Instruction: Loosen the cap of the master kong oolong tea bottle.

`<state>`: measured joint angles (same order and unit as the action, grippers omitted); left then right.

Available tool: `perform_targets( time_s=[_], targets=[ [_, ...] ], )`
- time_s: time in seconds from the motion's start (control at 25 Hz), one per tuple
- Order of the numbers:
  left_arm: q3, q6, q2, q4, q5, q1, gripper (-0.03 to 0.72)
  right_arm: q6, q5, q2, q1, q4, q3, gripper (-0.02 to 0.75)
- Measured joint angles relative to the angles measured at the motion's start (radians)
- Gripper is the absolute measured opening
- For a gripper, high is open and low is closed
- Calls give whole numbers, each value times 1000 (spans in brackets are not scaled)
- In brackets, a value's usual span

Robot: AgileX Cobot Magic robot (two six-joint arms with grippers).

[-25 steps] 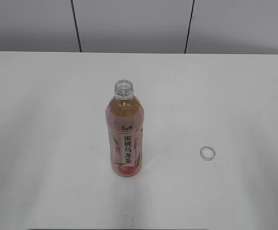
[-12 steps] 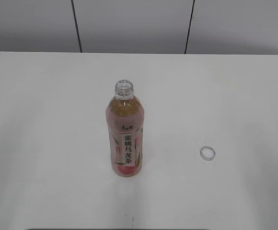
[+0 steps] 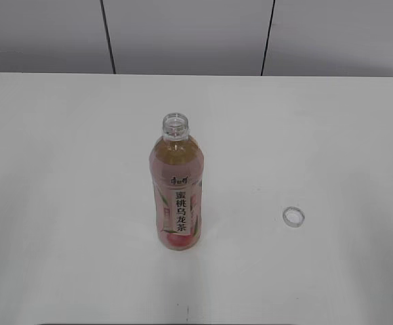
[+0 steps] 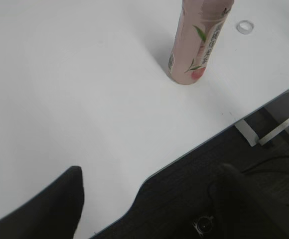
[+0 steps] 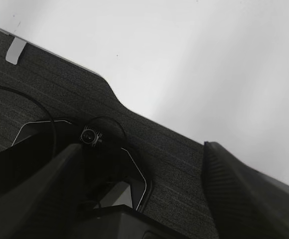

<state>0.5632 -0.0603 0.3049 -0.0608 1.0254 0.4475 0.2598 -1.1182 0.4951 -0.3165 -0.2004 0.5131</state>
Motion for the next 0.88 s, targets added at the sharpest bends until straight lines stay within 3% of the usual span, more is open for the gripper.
perform_targets(
  time_s=[0.88],
  targets=[
    [0,0,-9,-1,0,-13,489,0,1,-13,8,1,0,554]
  ],
)
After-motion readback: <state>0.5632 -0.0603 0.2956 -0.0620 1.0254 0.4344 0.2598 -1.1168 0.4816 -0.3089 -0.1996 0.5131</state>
